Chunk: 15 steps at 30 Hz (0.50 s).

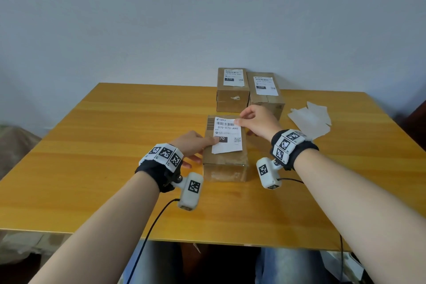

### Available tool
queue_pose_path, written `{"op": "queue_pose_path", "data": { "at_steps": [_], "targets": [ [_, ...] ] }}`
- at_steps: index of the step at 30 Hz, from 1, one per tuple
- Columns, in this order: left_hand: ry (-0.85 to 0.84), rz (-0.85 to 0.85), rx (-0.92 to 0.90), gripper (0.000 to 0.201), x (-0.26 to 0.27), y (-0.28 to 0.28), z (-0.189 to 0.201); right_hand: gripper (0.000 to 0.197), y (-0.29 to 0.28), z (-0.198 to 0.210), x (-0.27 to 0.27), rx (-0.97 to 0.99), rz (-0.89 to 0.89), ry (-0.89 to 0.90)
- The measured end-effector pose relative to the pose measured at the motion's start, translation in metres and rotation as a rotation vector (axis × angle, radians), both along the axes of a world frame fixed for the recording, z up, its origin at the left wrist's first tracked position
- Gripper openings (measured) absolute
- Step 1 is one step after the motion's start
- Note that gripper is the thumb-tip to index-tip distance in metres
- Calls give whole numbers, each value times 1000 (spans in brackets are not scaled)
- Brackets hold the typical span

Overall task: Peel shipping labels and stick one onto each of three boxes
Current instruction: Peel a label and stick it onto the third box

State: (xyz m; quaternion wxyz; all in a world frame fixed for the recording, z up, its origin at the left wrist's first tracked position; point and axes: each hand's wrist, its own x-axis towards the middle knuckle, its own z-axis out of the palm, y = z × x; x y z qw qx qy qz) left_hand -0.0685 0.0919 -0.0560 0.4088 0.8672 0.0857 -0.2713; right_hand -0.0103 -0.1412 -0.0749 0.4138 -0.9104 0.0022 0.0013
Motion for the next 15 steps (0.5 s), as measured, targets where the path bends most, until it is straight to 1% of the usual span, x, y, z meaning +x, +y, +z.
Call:
{"op": "queue_pose_path", "data": {
  "at_steps": [2, 5, 8, 10, 13, 15],
  "targets": [
    [-3, 27, -45, 56, -2, -1, -1, 27, 0, -1, -5, -51, 42, -31],
    [4, 42, -72, 58, -4, -1, -2, 33, 2, 0, -11, -248, 99, -134],
    [30, 63, -98, 56, -6, -1, -2, 43, 11, 5, -13, -439, 165, -237],
    [44, 67, -114, 55, -7, -1, -3, 45, 19, 8, -12, -552, 216, -297],
    [46, 58, -121, 53, -8, 0, -3, 45, 33, 13, -10, -656, 288, -366],
    [46, 60, -134, 50, -9, 0, -3, 48, 43, 14, -10, -690, 323, -369]
  ]
}}
